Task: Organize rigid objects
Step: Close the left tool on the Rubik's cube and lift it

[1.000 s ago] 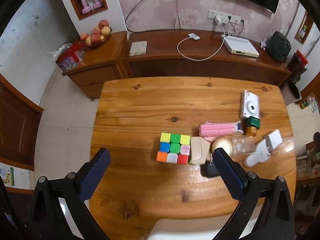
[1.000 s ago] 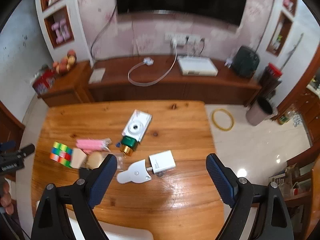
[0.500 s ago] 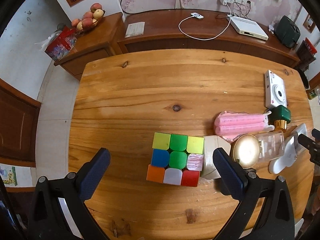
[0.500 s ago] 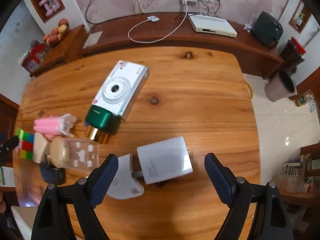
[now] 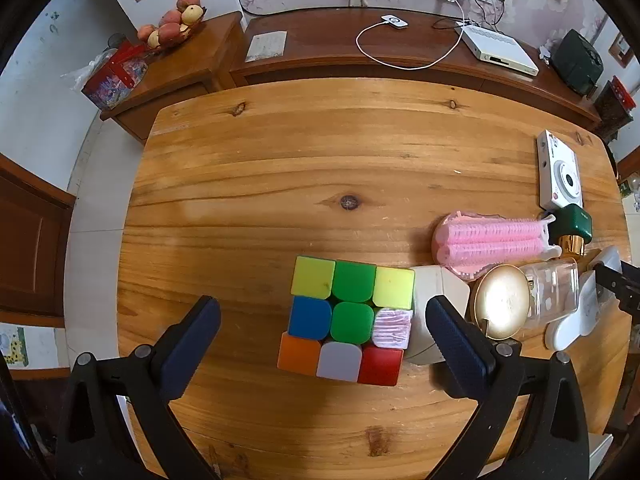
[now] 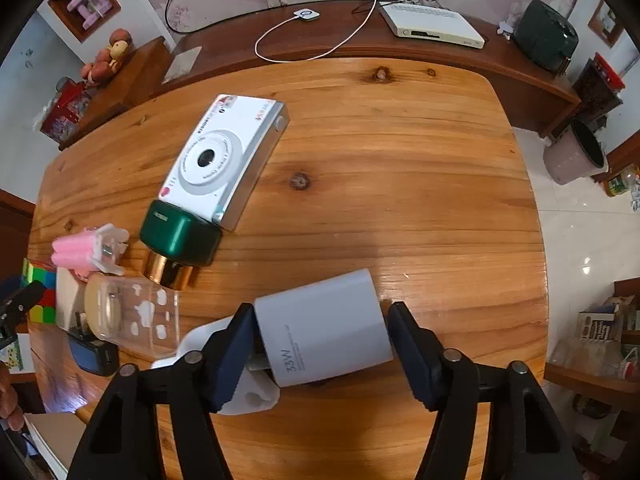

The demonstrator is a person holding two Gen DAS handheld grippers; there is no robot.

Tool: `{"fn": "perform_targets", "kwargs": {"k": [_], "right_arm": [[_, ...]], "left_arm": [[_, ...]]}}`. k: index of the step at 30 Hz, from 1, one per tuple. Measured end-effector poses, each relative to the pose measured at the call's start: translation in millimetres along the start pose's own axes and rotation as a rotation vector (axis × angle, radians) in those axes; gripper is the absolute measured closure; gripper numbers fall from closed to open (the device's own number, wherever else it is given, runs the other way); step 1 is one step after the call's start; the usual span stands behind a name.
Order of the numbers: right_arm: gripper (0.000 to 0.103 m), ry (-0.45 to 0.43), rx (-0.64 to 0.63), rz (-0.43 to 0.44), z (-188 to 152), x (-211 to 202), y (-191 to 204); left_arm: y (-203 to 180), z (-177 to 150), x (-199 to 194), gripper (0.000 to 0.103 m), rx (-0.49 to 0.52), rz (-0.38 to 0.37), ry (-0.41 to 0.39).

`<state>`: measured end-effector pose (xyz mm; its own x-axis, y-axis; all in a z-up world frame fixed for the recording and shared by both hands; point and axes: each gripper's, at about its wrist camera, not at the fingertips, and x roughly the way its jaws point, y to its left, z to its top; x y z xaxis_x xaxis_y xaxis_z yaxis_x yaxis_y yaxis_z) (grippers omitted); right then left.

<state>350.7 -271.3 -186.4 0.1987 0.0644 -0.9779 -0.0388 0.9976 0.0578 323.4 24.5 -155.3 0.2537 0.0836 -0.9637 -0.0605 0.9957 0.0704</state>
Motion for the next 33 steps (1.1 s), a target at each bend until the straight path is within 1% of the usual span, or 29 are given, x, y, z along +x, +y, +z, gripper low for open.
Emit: {"fn": "perform_targets", "kwargs": {"k": [1,4,7,9,10,14,15,16,17,18,19,24,26,29,33], "right_arm": [[0.041,0.003,0.001,0.001,0,1,-1],[0.041,0.016,0.013,0.0,1,3,-3],[0.042,0.02,0.005,-0.017,1,4,-1],[0.042,0.021,0.012,-0.017,0,3,-1],[0.042,0.022,0.012,-0.017,0,3,-1],[0.042,0.026,0.02,-0.02,5,6,-1],[0.042,0.027,0.024,-0.02,5,6,0],[0.042,0.028,0.027,-0.02,5,6,-1],[0.042,0.029,0.033,-0.02,5,6,-1],[0.043,0.029,0.04,-0.02,6,7,-1],[0.043,0.03,0.048,-0.02,6,7,-1],[0.043,0.023,0.092,-0.011,-1,4,-9],[0.043,0.011,0.104,-0.011,-5,-1,-12],[0.043,-0.008,0.131,-0.002,-12,-13,-17],[0.043,-0.046,0.153,0.025,-25,-40,-19]], "left_arm": [[-1,0,0,0.001,0.001,0.004,0.0],[-2,0,3,0.002,0.0,0.016,0.001],[-1,1,6,0.007,-0.009,0.015,0.01],[0,1,9,0.013,-0.01,0.016,0.016],[0,1,11,0.013,-0.009,0.016,0.022],[3,2,18,0.015,-0.012,-0.008,0.04],[4,2,19,0.017,-0.014,-0.013,0.041],[4,2,19,0.019,-0.018,-0.02,0.04],[5,2,19,0.028,-0.023,-0.039,0.042],[4,2,19,0.042,-0.029,-0.056,0.047],[4,2,19,0.042,-0.036,-0.06,0.053],[4,-3,14,0.043,-0.043,-0.004,0.034],[8,-6,9,0.043,-0.057,-0.003,0.026],[15,-9,-7,0.043,-0.085,-0.016,0.002],[17,-16,-45,0.043,-0.087,-0.025,-0.046]]}}
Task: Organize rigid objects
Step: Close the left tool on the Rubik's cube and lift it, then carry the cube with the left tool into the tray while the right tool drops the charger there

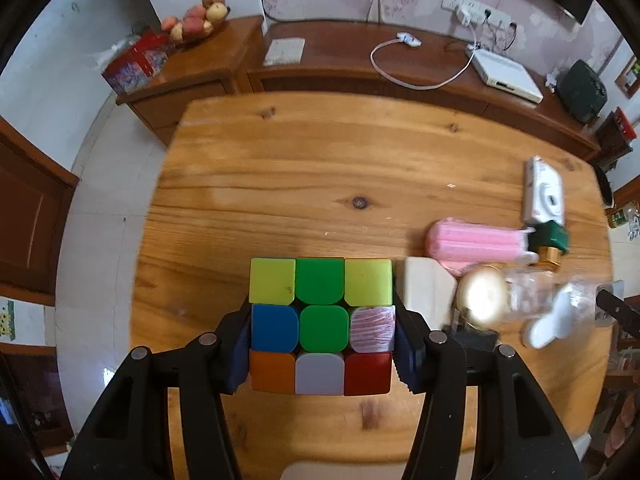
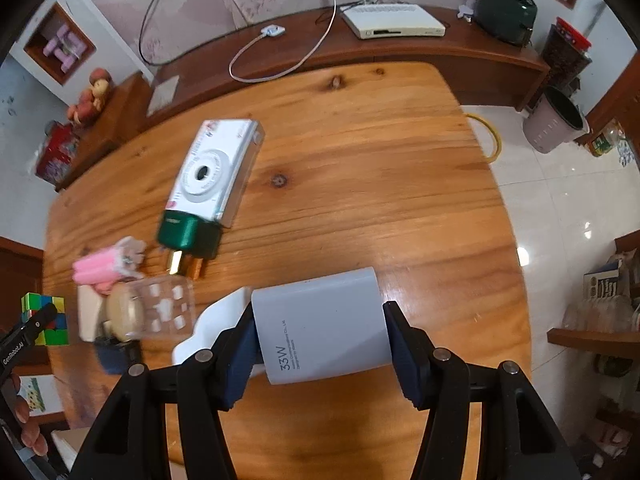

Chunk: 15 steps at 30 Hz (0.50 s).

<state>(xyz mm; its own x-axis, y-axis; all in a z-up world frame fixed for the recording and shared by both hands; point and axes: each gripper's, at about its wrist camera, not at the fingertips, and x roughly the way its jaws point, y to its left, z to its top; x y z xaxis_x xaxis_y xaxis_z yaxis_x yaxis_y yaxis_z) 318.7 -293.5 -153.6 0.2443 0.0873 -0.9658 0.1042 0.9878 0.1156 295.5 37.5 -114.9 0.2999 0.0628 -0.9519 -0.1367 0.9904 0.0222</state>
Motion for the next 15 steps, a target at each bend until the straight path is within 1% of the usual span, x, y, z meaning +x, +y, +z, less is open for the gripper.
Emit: {"fn": "perform_targets", "kwargs": {"k": [4,8,11,15], "right_arm": [[0.043,-0.049,-0.009,0.023,-19,-38,4],[0.043,-0.108,-0.041,0.049,-46,-86,17],[0.043,-0.162,-0.075,0.05,-71,-126,30],[0.043,-0.204,-0.106,0.084,-98,-163,44]], "left_arm": [[-1,-16,-45,0.043,0.027,-0.019,-0.051],[-3,-39,-93,0.043,0.053,-0.03,-0.095],[-1,-57,-119,0.043,0.062,-0.037,-0.112],[0,-87,-150,0.043,0.093,-0.065,-0.137]]}}
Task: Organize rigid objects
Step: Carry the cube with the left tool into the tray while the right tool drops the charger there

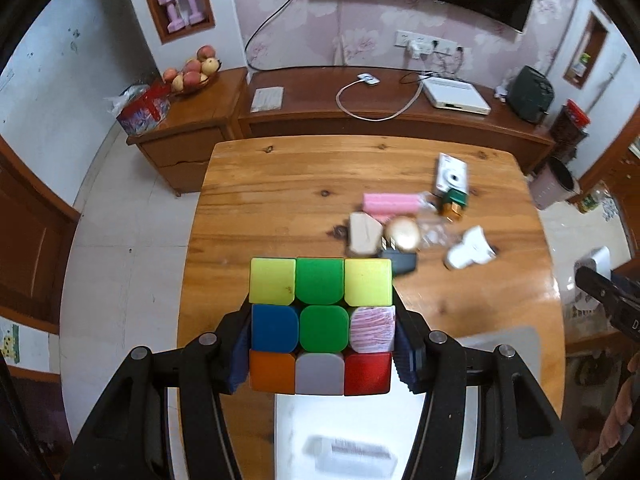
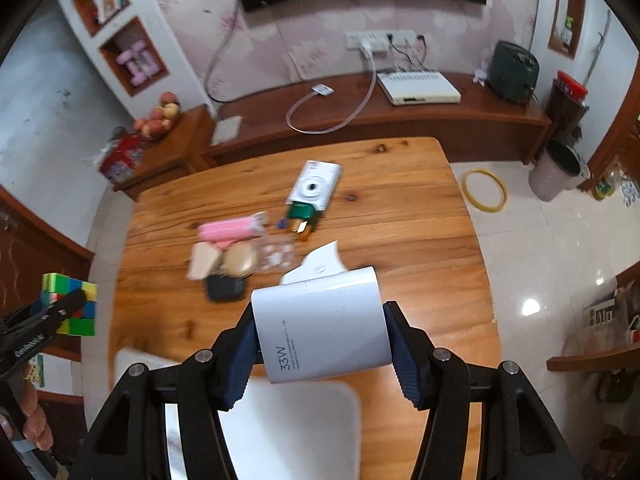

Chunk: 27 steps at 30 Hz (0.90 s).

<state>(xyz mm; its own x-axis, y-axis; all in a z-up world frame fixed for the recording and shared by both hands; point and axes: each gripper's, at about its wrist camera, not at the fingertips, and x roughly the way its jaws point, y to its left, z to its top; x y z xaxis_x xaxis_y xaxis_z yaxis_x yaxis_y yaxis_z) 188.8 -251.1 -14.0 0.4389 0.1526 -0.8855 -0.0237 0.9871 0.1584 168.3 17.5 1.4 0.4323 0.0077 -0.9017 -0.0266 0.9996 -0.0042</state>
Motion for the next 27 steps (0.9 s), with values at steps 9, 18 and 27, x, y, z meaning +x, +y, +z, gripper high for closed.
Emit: {"fn": "perform_targets", "kwargs": {"k": [9,18,27], "right_arm": [[0.043,-0.052,-0.102,0.051,-68,-54,44],[0.043,-0.072,-0.164,0.056,-128,-58,65],[0.043,0.007,-0.164,0.025,-165,-6,69]], "left_arm": [[-13,-62,-36,0.043,0.06,-0.028,-0.042],[-27,-108,-27,0.043,0.067,-0.024,-0.071],[-41,-142,10,0.043,0.089,-0.034,-0.048]]}}
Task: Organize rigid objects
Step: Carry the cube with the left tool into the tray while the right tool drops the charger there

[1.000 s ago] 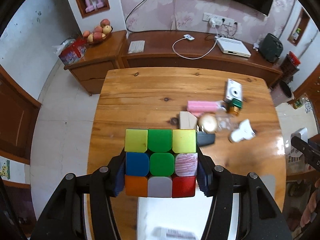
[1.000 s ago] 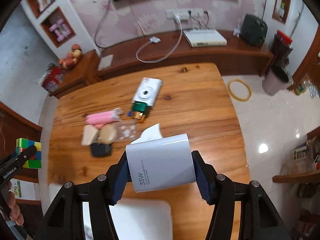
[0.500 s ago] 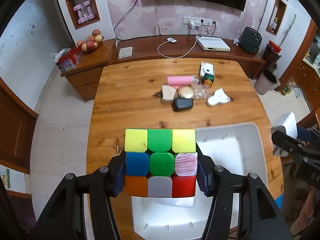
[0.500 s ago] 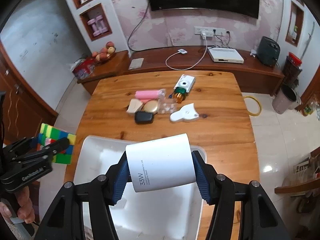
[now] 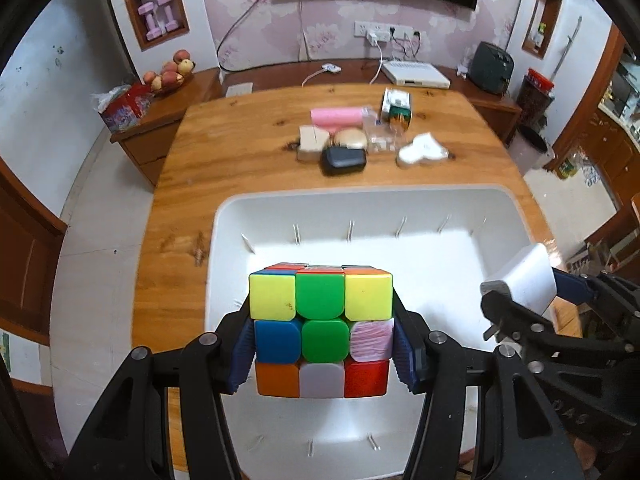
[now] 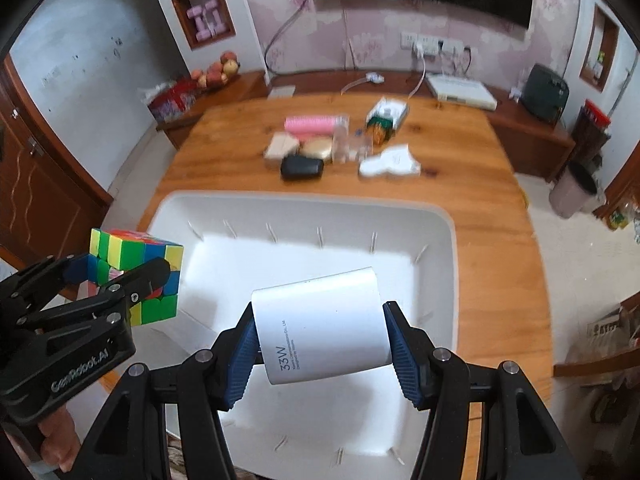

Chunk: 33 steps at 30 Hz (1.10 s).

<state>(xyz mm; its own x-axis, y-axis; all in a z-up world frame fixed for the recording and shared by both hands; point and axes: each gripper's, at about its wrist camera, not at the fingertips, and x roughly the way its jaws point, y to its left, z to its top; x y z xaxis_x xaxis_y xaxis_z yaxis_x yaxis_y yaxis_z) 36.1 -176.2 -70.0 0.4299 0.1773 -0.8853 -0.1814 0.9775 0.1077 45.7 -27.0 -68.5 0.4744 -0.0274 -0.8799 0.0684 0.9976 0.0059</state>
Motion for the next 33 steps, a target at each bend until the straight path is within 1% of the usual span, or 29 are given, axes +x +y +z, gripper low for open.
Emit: {"fn": "perform_targets", "kwargs": {"k": [5,8,10,13,16,21,25,30,33], "right_arm": [[0.043,0.076,0.012,-0.036,-21,38,-1],[0.043,0.113,0.012,-0.048,-29,53,-3],[0.043,0.136,0.01,-0.056,-33,62,-4],[0.043,0.172,0.01,-0.061,-38,75,-5],[0.043,0.199,0.013,-0.063,-41,85,-6],[0.042,0.221,0.019,-0.071,-42,91,-9],[0.042,0.238,0.034,-0.062,-41,96,-15],[0.041,0.219,0.022,-0.076,-40,93,-13],[0.041,0.21,0.023,-0.075,-40,91,-13]], "left_arm": [[1,-14,33,0.043,-0.01,0.014,0.057],[0,-14,33,0.043,-0.004,0.039,0.01],[-1,-13,35,0.043,0.001,0.037,0.001],[-7,-11,38,0.043,0.022,0.056,-0.023],[-12,-7,43,0.043,0.035,0.062,-0.028],[-15,-4,61,0.043,0.031,0.033,0.024],[-22,-7,74,0.043,0.055,0.027,0.064],[-24,-8,77,0.043,0.067,0.021,0.087],[-21,-10,80,0.042,0.057,0.011,0.123]]}}
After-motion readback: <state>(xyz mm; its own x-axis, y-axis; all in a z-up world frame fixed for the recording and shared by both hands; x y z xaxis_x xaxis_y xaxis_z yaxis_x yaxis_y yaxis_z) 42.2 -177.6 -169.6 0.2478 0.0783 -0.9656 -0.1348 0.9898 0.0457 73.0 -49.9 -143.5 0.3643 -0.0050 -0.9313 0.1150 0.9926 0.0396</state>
